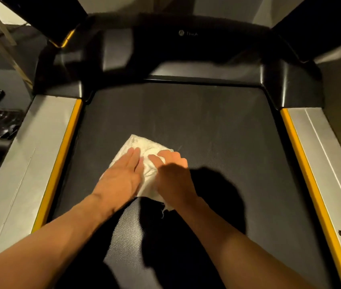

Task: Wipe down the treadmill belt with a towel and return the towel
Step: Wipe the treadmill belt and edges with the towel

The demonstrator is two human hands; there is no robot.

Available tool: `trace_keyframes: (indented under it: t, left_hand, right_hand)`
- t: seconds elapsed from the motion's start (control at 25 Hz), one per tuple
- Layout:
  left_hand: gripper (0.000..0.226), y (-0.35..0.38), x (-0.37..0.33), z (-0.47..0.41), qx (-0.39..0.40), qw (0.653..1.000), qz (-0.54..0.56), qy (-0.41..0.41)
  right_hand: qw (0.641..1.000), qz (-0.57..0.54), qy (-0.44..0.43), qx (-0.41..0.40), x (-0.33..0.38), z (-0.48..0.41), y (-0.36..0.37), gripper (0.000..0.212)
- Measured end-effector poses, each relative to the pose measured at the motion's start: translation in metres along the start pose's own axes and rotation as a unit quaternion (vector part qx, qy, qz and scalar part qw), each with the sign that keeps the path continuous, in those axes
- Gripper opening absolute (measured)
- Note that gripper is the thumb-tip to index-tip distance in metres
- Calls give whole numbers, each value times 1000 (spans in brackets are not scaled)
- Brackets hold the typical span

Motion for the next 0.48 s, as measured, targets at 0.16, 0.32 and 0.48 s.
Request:
trace_keyframes:
  t: [0.16,0.32,0.48]
  left_hand:
    - [57,2,-23,-22,6,998,63,-31]
    - [49,-9,-34,-23,-38,999,24,-9]
    - [69,10,-53,-6,11,985,163,59]
  right_hand:
    - [1000,17,23,5,-39,2,-15,42]
    - [999,-17,16,29,-36,7,-14,47]
    - [997,-34,33,-54,-56,45,-23,44]
Point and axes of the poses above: each hand's wrist, its own z-axis away from the middle knuckle, its own y-axis out of the palm, x = y × z, the point moved 7 cm from there along -z, towards the middle knuckle, and after that the axes turned 5 degrees about -y, right-handed, at the moved point
